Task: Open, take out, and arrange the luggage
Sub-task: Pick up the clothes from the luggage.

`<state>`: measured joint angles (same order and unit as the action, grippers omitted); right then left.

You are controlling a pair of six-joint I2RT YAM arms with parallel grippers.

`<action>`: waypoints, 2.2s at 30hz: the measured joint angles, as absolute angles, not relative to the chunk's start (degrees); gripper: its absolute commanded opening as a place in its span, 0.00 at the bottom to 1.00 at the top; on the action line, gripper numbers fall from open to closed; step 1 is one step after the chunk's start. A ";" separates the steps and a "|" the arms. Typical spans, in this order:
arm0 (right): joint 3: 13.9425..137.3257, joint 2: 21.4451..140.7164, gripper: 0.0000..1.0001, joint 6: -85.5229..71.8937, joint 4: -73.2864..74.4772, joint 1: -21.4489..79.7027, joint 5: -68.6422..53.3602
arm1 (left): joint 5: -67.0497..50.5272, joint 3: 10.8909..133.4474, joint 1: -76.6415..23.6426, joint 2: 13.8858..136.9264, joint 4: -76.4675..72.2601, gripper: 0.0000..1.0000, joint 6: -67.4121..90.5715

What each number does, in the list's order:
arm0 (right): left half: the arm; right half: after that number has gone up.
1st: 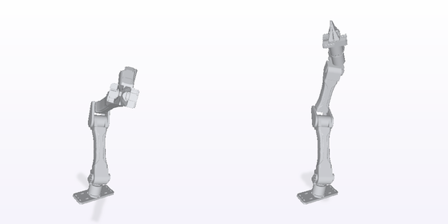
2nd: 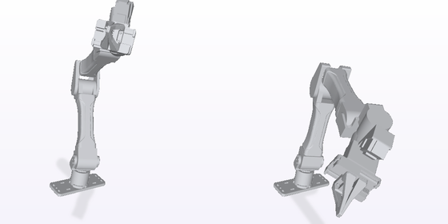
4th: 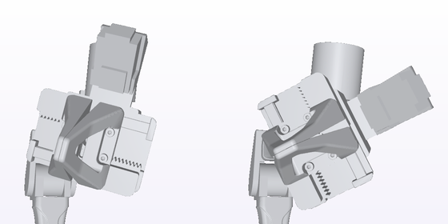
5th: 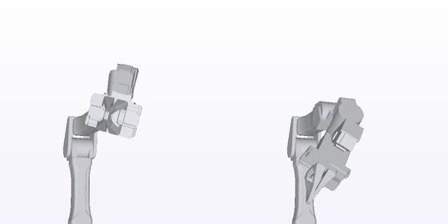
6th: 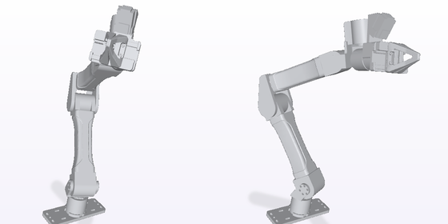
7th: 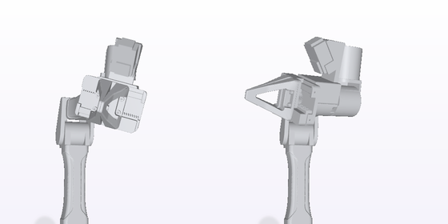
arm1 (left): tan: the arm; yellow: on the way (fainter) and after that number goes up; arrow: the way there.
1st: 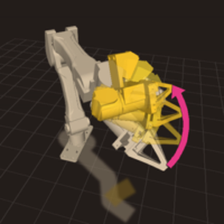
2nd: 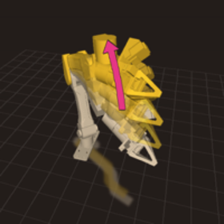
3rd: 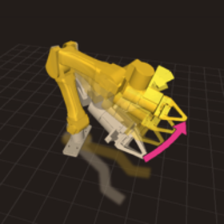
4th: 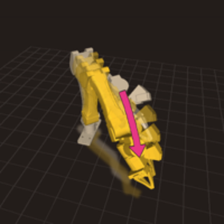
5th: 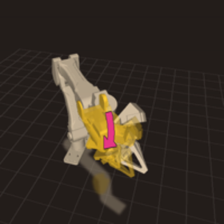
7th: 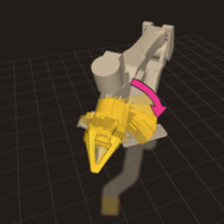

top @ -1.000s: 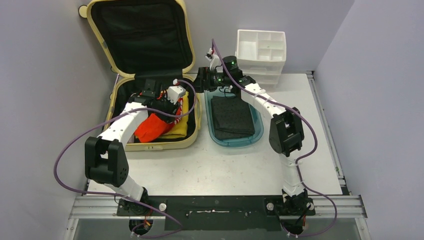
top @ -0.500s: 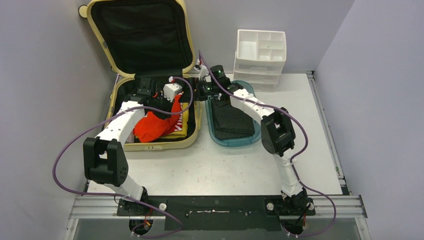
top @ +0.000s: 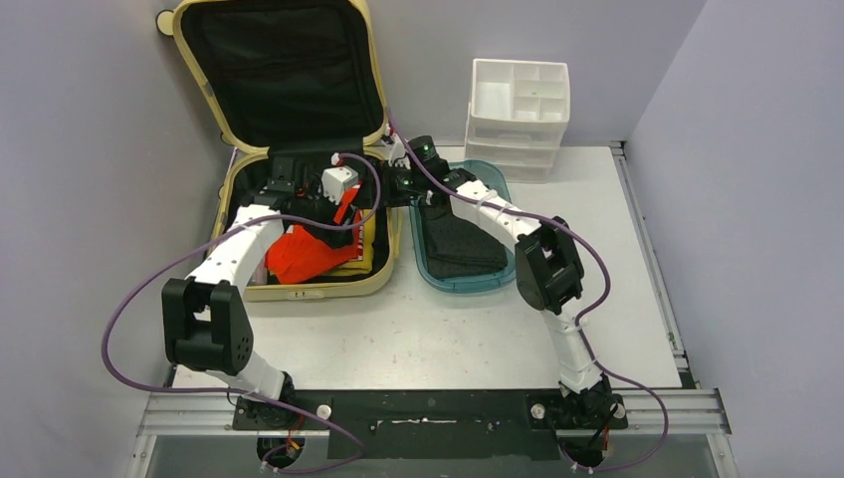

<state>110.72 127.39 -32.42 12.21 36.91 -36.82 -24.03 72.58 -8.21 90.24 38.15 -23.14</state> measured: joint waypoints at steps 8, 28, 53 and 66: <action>110.72 127.39 0.85 -32.38 13.61 35.07 -35.27 | -23.22 71.00 -12.23 89.25 37.39 0.77 -21.45; 112.31 127.39 0.85 -29.78 16.43 34.09 -32.91 | -6.31 69.67 -18.63 91.61 35.48 0.44 -19.44; 115.50 129.40 0.86 -29.45 16.93 36.64 -30.83 | -14.48 71.09 -12.91 92.71 37.58 0.00 -18.44; 116.18 132.11 0.86 -33.74 14.57 41.85 -31.55 | -23.35 70.35 -6.00 87.79 35.59 0.00 -18.13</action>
<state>116.18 132.11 -33.74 14.57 41.85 -31.55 -23.35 70.35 -6.00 87.79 35.59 -18.13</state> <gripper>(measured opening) 0.856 0.017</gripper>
